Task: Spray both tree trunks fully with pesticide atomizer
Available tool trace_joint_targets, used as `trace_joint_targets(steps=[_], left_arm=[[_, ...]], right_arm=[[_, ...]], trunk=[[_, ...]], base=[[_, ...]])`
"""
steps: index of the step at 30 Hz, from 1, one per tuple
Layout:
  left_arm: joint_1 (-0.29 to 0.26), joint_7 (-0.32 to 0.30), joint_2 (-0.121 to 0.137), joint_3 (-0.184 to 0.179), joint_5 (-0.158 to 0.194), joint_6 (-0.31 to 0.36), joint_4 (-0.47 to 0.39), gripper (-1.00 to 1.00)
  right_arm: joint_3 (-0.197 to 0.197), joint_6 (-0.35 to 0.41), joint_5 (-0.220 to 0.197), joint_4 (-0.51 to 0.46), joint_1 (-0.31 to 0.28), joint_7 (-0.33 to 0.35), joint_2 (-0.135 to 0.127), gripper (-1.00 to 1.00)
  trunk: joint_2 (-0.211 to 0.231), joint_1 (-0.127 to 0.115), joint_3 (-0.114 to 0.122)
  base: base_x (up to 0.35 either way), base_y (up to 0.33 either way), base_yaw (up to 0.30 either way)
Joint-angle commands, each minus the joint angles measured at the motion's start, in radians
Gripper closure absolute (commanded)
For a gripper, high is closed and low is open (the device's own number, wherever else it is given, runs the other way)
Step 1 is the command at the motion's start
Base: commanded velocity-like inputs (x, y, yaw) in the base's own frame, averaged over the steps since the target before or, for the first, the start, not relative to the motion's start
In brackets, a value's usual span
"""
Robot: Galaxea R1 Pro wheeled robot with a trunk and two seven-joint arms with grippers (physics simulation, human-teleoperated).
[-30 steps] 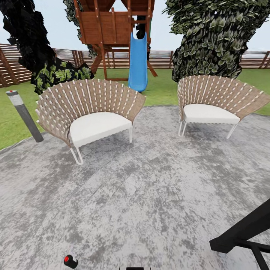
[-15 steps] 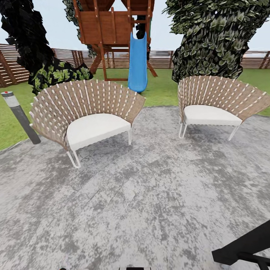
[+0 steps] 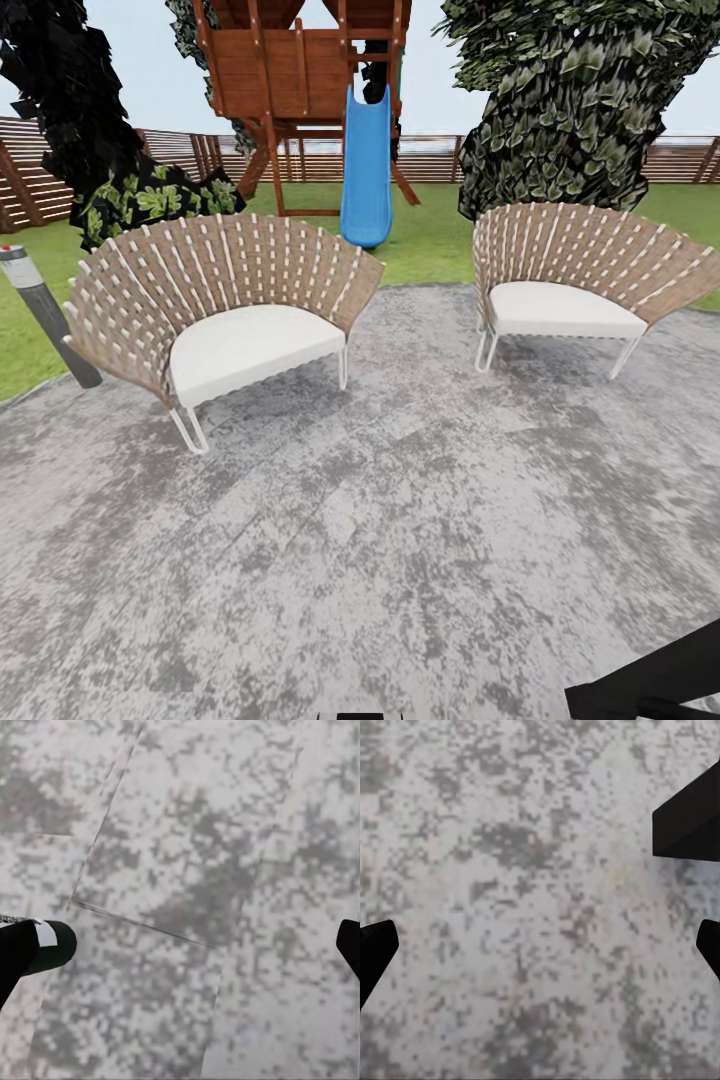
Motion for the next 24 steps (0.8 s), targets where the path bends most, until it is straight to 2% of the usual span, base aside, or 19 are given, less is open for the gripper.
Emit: trace_joint_targets(steps=[1, 8, 17, 24], left_arm=[[0.000, 0.001, 0.000, 0.001, 0.000, -0.003, 0.001, -1.00], [0.000, 0.001, 0.000, 0.001, 0.001, -0.002, 0.001, -1.00], [0.000, 0.001, 0.000, 0.001, 0.001, -0.003, 0.001, -1.00], [0.000, 0.001, 0.000, 0.001, 0.001, -0.002, 0.001, -1.00]], right_arm=[[-0.001, -0.003, 0.000, 0.001, 0.000, -0.001, 0.000, -1.00], [-0.001, -0.002, 0.001, 0.002, 0.000, -0.001, 0.000, -1.00], [0.000, -0.002, 0.001, 0.002, 0.000, -0.001, 0.000, -1.00], [-0.001, -0.002, 0.001, 0.002, 0.000, -0.001, 0.000, -1.00]], trunk=[[0.000, 0.000, -0.001], [0.000, 0.000, -0.001], [0.000, 0.000, -0.001], [0.000, 0.000, -0.001]], base=[[0.131, -0.049, 0.000], [0.160, -0.077, 0.000], [0.034, -0.006, 0.000], [0.200, 0.000, 0.000]])
